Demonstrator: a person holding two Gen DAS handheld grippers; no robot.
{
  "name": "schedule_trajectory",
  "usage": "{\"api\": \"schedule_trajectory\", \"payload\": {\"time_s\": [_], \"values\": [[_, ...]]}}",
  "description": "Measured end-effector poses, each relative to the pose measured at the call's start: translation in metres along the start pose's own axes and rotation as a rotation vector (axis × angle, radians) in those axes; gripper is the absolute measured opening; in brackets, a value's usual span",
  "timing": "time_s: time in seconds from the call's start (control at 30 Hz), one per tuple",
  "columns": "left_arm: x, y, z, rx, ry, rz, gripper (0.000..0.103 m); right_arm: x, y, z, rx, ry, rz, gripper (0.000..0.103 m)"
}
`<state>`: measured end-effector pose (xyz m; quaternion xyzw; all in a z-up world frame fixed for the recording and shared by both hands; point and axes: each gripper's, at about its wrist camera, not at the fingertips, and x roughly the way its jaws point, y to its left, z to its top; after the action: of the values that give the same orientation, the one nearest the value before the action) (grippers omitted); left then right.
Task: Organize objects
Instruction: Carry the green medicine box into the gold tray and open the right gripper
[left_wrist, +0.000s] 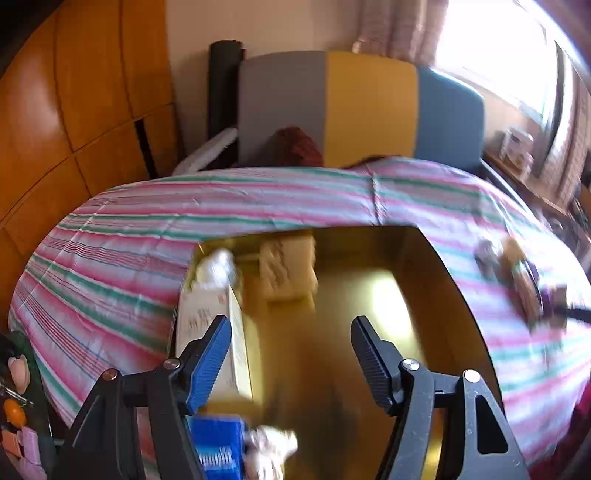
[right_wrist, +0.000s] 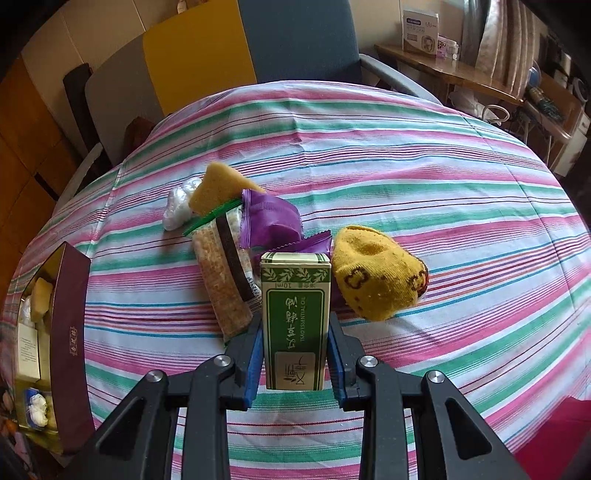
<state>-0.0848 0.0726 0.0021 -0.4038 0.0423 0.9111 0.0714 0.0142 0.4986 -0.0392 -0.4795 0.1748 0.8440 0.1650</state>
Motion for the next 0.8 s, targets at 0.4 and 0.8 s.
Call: {"api": "schedule_trajectory", "payload": {"time_s": [0.4, 0.8], "values": [[-0.013, -0.007, -0.038, 0.024, 0.019, -0.009, 0.068, -0.003, 0.010, -0.002, -0.045, -0.034, -0.017, 0.031], [-0.023, 0.009, -0.047, -0.002, 0.029, -0.031, 0.068, -0.013, 0.027, -0.009, -0.036, -0.048, 0.059, 0.031]]}}
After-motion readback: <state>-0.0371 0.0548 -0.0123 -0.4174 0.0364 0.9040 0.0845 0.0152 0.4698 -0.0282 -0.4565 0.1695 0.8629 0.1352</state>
